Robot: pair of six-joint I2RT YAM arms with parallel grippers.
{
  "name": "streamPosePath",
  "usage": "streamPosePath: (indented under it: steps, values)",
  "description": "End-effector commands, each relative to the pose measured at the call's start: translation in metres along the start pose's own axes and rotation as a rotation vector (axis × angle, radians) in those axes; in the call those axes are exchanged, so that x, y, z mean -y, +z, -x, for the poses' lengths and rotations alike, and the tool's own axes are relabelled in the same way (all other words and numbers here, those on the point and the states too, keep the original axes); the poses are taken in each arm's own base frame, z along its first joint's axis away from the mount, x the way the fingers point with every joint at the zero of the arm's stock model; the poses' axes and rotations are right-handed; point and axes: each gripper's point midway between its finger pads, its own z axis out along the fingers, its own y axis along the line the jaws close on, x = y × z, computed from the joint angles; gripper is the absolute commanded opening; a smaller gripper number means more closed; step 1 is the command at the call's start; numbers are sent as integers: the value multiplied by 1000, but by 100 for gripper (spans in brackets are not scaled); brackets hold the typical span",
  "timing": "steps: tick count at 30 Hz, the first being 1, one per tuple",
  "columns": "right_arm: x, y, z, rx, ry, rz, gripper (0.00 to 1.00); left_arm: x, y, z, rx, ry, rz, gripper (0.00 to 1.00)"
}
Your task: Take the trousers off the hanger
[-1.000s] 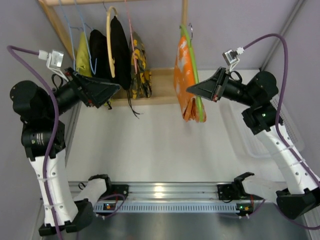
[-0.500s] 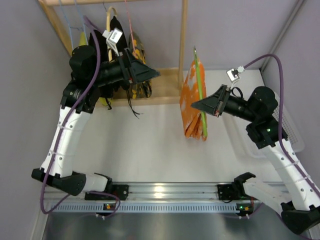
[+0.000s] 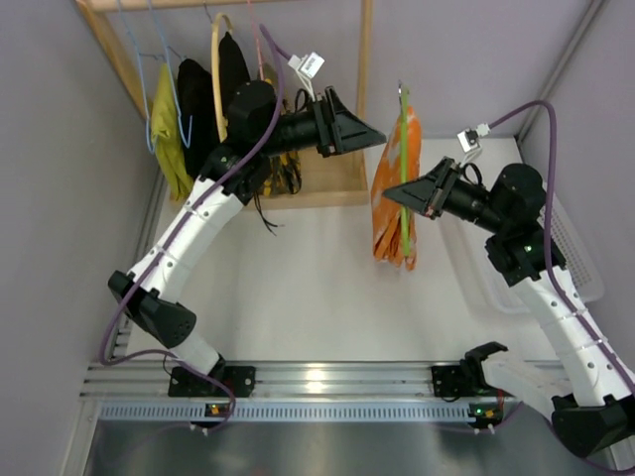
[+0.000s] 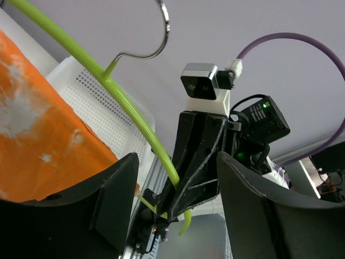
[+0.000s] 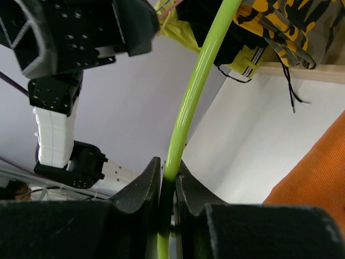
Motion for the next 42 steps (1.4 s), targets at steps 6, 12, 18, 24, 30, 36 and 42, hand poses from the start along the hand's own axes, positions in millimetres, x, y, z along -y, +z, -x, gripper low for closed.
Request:
streamPosePath:
  steps: [6,12,18,24,30,36,42]
  values:
    - [-94,-13,60,221,-241,303,0,15,22,6,93,-126,-110,64]
    - [-100,-15,58,214,-223,333,0,21,34,-8,70,-166,-135,64]
    - [-118,-24,59,221,-260,364,0,12,43,-18,72,-223,-108,63]
    - [-121,-29,53,212,-267,369,0,14,47,-18,63,-230,-126,62]
    - [-129,-34,53,225,-299,383,0,7,51,-23,56,-244,-113,63]
    - [-132,-36,52,221,-299,383,0,-4,49,-30,49,-245,-89,66]
    - [-126,-37,49,220,-306,364,0,-14,37,-13,89,-229,-61,71]
